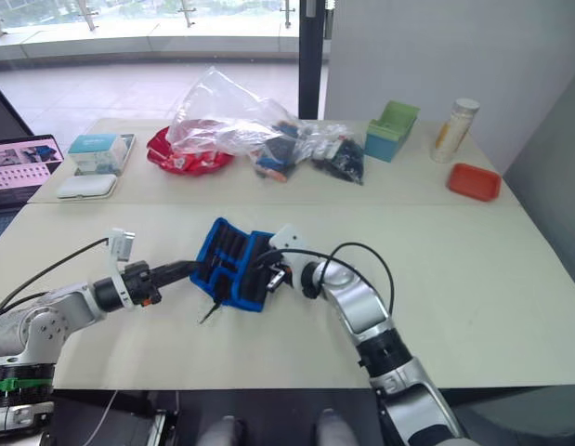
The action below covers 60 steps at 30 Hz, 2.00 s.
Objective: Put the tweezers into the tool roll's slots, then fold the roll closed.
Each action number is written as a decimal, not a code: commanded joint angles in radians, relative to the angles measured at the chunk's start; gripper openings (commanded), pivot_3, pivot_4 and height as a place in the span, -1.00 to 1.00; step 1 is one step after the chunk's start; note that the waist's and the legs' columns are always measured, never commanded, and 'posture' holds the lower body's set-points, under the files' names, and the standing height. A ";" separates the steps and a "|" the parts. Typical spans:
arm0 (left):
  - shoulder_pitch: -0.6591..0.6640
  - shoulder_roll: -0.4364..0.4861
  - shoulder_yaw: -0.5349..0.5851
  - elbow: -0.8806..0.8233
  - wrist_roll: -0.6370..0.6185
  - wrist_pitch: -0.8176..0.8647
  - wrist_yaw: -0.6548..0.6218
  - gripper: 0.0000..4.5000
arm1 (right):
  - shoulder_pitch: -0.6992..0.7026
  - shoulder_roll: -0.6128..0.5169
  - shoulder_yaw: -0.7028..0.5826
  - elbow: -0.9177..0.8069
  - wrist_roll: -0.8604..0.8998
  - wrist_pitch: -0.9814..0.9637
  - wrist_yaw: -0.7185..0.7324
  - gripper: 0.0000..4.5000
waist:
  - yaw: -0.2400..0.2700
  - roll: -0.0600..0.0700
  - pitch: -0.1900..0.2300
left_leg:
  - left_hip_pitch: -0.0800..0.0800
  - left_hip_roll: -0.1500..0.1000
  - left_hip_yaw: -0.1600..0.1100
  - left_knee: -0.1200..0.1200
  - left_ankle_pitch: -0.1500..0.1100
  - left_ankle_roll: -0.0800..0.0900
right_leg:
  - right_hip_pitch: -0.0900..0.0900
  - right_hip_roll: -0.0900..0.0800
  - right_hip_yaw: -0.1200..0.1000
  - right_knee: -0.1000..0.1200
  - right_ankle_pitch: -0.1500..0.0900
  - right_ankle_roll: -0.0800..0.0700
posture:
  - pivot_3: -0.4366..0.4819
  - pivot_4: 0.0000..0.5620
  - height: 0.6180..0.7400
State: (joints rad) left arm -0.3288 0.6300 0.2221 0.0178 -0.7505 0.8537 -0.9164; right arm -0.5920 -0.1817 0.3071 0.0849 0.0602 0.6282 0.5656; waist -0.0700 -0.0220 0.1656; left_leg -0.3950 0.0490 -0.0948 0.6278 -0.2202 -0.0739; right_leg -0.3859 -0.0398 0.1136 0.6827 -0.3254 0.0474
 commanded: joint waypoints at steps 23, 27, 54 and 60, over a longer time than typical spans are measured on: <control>-0.181 -0.200 -0.339 0.291 0.302 -0.139 -0.019 -0.97 | 0.039 -0.040 -0.068 -0.147 0.057 0.098 0.021 -1.00 | 0.026 0.000 -0.002 | 0.000 -0.001 0.000 0.002 0.001 -0.001 | 0.003 0.000 0.000 -0.001 0.000 0.000 | -0.05 -0.47 1.00; -0.167 -0.197 -0.364 0.294 0.332 -0.146 -0.013 -0.97 | -0.007 -0.096 -0.167 -0.227 0.153 0.111 0.091 -1.00 | 0.029 0.000 -0.002 | 0.000 -0.002 0.000 0.003 0.001 -0.001 | 0.003 0.000 0.000 -0.001 0.000 0.000 | -0.05 -0.47 1.00; -0.070 -0.093 -0.269 0.139 0.252 -0.205 -0.136 -0.01 | -0.151 -0.023 0.093 0.302 -0.039 0.056 0.092 -1.00 | 0.017 0.002 -0.004 | 0.015 -0.002 0.000 -0.002 0.000 0.000 | 0.019 -0.002 -0.001 -0.007 -0.001 0.001 | -0.05 -0.47 1.00; -0.165 -0.040 -0.162 0.214 0.144 -0.168 -0.247 0.26 | -0.136 -0.009 0.058 0.285 -0.019 0.059 0.094 -1.00 | 0.020 0.002 -0.004 | 0.012 -0.002 -0.002 -0.001 0.000 0.000 | 0.017 -0.002 -0.002 -0.007 -0.001 0.001 | -0.05 -0.47 1.00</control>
State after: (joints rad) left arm -0.4522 0.5901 0.0339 0.2282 -0.5829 0.7012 -1.1313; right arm -0.7747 -0.1760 0.3410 0.3053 0.0619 0.6402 0.6572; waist -0.0499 -0.0196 0.1615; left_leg -0.3834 0.0472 -0.0968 0.6267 -0.2197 -0.0739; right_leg -0.3691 -0.0416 0.1110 0.6755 -0.3261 0.0489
